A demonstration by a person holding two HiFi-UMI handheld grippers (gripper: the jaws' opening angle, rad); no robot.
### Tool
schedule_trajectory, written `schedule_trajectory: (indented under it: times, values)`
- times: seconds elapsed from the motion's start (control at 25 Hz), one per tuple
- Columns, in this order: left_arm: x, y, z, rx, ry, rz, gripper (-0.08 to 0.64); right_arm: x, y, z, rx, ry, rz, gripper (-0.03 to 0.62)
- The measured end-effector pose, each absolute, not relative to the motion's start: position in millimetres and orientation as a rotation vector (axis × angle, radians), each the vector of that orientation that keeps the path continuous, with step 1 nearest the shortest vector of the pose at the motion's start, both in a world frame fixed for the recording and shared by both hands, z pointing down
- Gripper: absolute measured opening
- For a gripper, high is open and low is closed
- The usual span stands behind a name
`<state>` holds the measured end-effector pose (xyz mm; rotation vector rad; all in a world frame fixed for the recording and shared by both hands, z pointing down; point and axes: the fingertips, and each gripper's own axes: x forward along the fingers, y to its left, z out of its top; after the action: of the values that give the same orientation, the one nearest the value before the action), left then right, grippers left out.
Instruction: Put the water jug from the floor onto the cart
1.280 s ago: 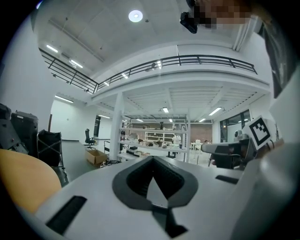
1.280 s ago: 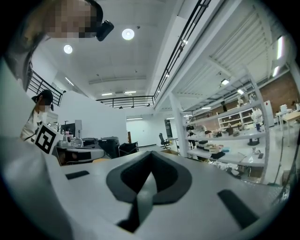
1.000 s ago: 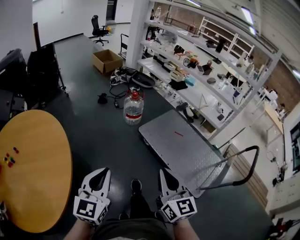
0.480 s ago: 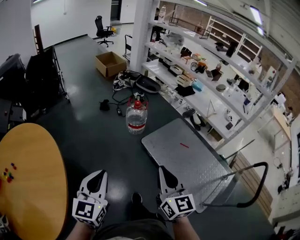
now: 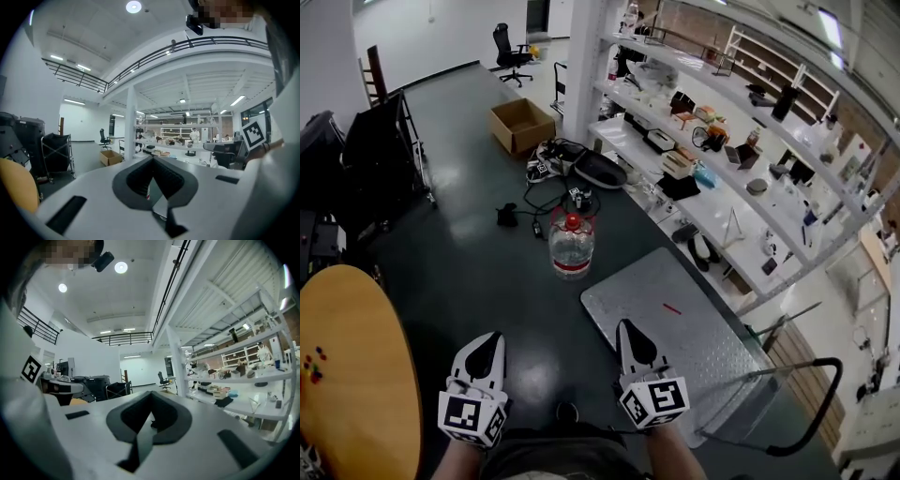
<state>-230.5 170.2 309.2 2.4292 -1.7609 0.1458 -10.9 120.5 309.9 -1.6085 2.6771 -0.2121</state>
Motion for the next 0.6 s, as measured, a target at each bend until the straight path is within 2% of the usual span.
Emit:
schedule_trajectory:
  times: [0.6]
  values:
    - [-238.7, 44.6, 348.9, 2.383, -1.662, 0.148, 0.005, -19.6, 16.5, 362.7, -1.667, 2.719, -0.409, -0.011]
